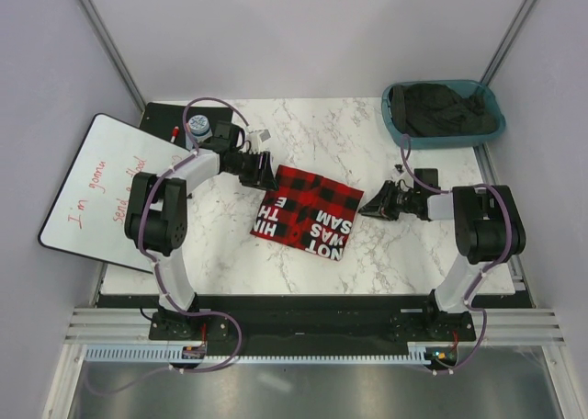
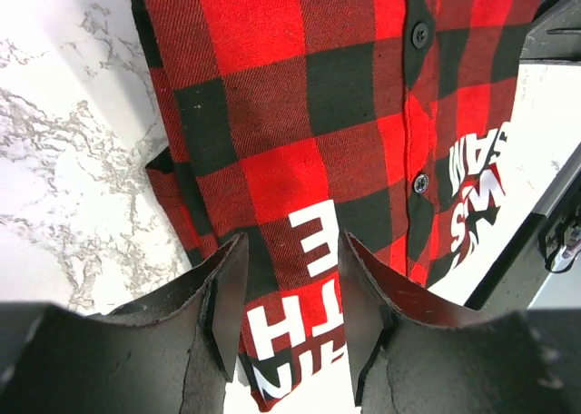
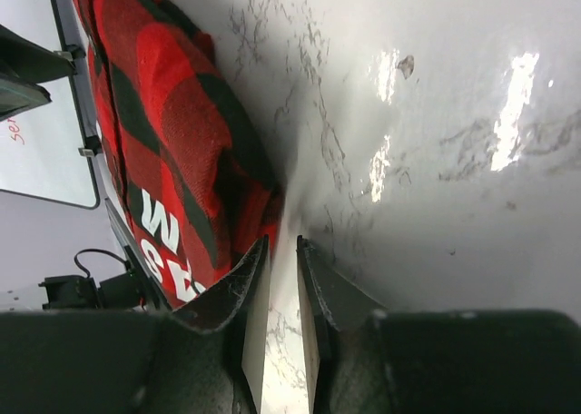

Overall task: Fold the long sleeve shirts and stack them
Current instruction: Fold the shirt

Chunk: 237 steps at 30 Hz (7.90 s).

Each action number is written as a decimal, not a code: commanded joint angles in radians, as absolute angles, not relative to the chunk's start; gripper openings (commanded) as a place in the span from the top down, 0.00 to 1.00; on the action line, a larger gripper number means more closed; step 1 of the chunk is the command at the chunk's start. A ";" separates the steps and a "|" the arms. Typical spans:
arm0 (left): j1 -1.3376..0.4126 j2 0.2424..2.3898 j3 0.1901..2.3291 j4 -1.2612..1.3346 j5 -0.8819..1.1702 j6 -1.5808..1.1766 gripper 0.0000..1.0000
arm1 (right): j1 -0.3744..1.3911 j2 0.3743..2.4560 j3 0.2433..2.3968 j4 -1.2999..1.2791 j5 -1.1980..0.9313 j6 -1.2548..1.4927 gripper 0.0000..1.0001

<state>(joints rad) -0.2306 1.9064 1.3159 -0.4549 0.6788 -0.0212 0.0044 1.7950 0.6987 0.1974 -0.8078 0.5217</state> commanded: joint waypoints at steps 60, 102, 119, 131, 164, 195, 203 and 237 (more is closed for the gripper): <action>-0.113 1.873 1.099 -0.345 0.811 -0.181 0.72 | 0.397 1.901 1.665 -0.593 -0.430 -0.143 0.66; -0.337 1.975 0.643 0.815 0.793 -0.953 0.51 | 0.417 2.122 1.512 -0.703 -0.262 -0.365 0.67; -0.431 1.812 0.781 0.516 0.623 -0.943 0.98 | 0.396 2.143 1.657 -0.811 -0.330 -0.353 0.59; -0.387 1.790 1.096 -0.143 0.680 -0.473 0.98 | 0.278 2.111 1.738 -0.861 -0.357 -0.304 0.47; -1.100 2.137 1.604 -0.885 -0.419 0.610 0.98 | -0.117 1.848 1.301 -0.793 -0.702 -0.291 0.42; -0.540 1.600 1.372 -0.735 0.397 0.192 0.40 | 0.204 2.034 1.333 -0.539 -0.534 -0.153 0.55; -0.705 1.566 1.308 -0.600 0.238 0.222 0.51 | 0.178 1.906 1.498 -0.565 -0.512 -0.080 0.47; -0.960 1.996 1.611 -0.587 -0.035 0.293 0.98 | 0.115 1.916 0.767 0.156 -0.841 0.655 0.78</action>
